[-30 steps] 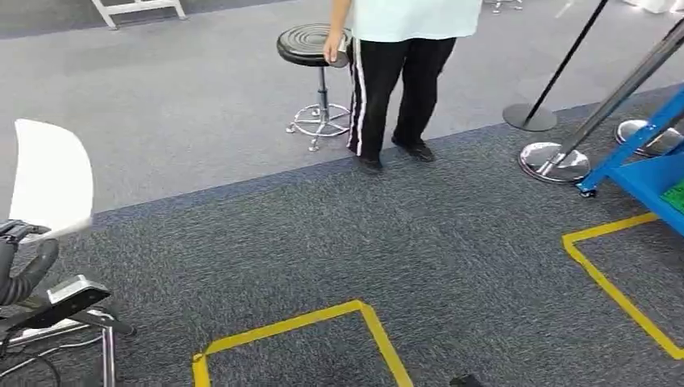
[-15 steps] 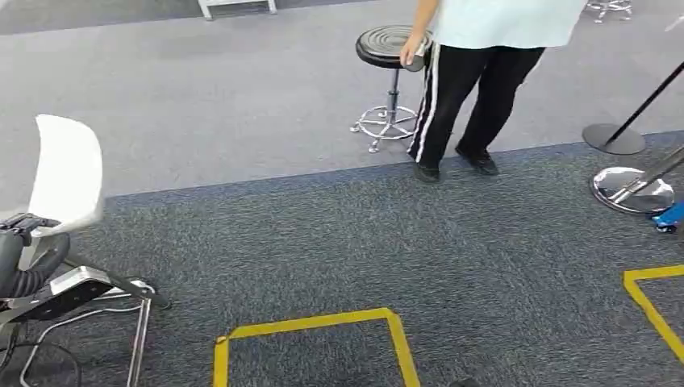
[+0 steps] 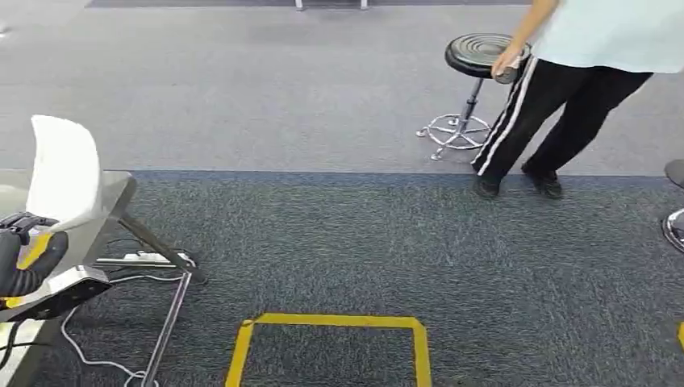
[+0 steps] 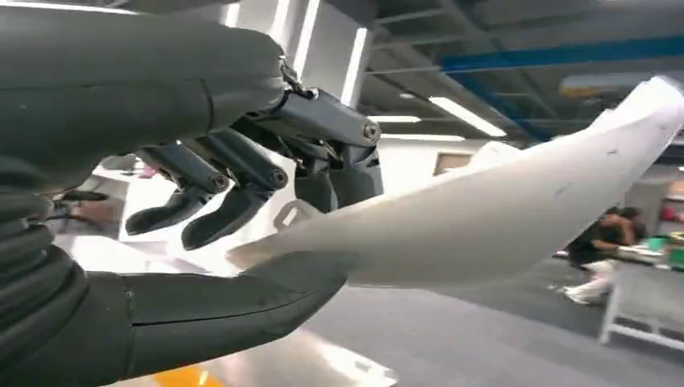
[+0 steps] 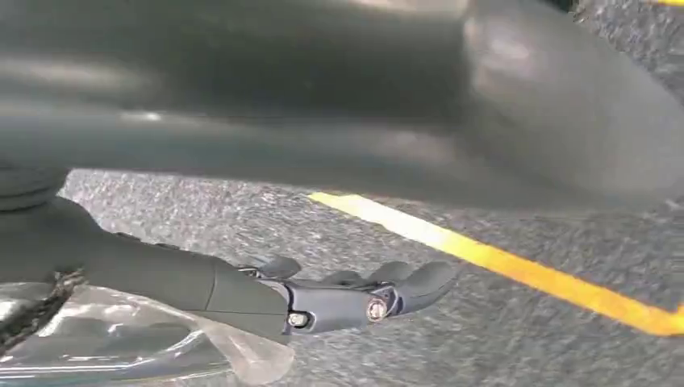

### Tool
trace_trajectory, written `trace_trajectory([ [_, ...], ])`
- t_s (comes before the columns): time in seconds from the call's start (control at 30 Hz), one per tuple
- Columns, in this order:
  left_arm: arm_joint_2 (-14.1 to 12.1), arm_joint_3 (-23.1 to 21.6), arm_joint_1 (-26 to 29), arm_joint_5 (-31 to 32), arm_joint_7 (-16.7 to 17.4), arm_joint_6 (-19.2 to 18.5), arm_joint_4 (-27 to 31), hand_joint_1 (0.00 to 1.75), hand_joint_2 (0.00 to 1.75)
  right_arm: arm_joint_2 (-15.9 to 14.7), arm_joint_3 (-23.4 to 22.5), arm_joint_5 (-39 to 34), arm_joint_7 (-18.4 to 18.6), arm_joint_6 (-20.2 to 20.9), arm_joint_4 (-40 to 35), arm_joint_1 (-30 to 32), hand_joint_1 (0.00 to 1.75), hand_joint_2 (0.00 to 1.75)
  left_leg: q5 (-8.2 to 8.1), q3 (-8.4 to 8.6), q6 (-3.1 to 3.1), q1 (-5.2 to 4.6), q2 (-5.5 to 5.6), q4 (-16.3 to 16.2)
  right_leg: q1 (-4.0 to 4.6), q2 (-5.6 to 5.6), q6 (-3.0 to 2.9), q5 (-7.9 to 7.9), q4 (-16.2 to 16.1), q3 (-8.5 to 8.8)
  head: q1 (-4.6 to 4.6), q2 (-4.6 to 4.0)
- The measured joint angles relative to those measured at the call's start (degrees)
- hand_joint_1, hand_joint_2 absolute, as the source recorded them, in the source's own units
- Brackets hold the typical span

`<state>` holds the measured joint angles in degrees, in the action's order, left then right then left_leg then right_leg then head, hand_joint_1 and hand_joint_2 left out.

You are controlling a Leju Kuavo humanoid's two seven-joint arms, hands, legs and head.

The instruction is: Take the parts from the cabinet and place them on the table.

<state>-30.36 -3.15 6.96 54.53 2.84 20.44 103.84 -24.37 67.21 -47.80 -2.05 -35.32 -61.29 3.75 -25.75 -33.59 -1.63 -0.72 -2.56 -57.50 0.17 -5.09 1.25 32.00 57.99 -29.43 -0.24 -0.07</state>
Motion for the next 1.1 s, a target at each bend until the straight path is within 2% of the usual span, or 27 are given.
trace_trajectory([
  [0.03, 0.0, 0.0, -0.4, -0.2, 0.0, 0.0, 0.0, 1.75, 1.75, 0.0, 0.0, 0.2, -0.1, 0.0, 0.0, 0.1, 0.00, 0.00, -0.19, 0.02, 0.35, -0.20, 0.17, -0.6, -0.14, 2.29, -0.33, -0.62, 0.4, -0.63, 0.11, 0.00],
  [0.07, 0.2, -0.1, -0.4, -0.3, 0.0, -0.1, 0.0, 1.75, 1.75, 0.0, 0.0, 0.4, -0.1, 0.0, -0.1, -0.1, 0.00, 0.00, -0.72, 0.09, 0.68, -0.18, 0.68, -0.9, -0.13, 2.26, -1.79, -0.57, -0.6, -0.13, 0.20, 0.00],
  [0.1, 0.2, -0.1, -0.2, -0.4, 0.0, -0.2, 0.0, 1.75, 1.75, 0.0, 0.0, 0.4, 0.0, 0.0, -0.1, -0.2, 0.00, 0.00, -0.82, 0.10, 0.70, -0.21, 1.00, -1.0, -0.16, 2.26, -2.37, 0.87, -0.9, 0.39, 0.33, 0.00],
  [0.13, 0.2, -0.1, -0.1, -0.5, 0.0, -0.2, 0.0, 1.75, 1.75, 0.0, 0.0, 0.5, 0.0, 0.0, -0.1, -0.3, 0.00, 0.00, -0.94, 0.23, 0.64, -0.21, 1.16, -1.0, -0.21, 2.31, -1.29, -0.76, -0.9, 0.41, 0.39, 0.00],
  [0.17, 0.2, -0.2, -0.1, -0.5, 0.0, -0.3, 0.0, 1.75, 1.75, 0.0, 0.0, 0.6, 0.0, 0.0, -0.1, -0.4, 0.00, 0.00, -0.94, 0.14, 0.61, -0.21, 1.27, -1.0, -0.27, 2.30, -0.55, -0.60, -1.2, 0.57, 0.39, 0.00],
  [0.2, 0.2, -0.2, -0.1, -0.6, 0.0, -0.4, 0.0, 1.75, 1.75, 0.0, 0.0, 0.7, 0.0, 0.0, -0.1, -0.4, 0.00, 0.00, -0.98, 0.13, 0.55, -0.21, 1.32, -1.0, -0.29, 2.27, -0.43, -0.54, -1.2, 0.61, 0.46, 0.00],
  [0.4, 0.2, -0.1, -0.1, -1.6, -0.4, -0.7, 0.0, 1.75, 1.75, 0.0, 0.0, 1.6, 0.3, 0.1, -0.1, -0.2, 0.00, 0.00, -1.02, 0.08, 0.48, -0.24, 1.33, -1.0, -0.31, 2.35, -0.26, -0.66, -1.3, 1.23, 0.42, 0.00],
  [1.1, 0.7, -1.1, -0.5, -1.7, -0.4, -2.4, 0.0, 1.75, 1.75, 0.0, -1.4, 2.0, 0.9, -0.6, -0.8, 1.3, 0.00, 0.00, -1.01, 0.21, 0.51, -0.08, 1.33, -1.0, -0.20, 2.33, -0.36, -0.56, -1.3, 0.66, 0.39, 0.00],
])
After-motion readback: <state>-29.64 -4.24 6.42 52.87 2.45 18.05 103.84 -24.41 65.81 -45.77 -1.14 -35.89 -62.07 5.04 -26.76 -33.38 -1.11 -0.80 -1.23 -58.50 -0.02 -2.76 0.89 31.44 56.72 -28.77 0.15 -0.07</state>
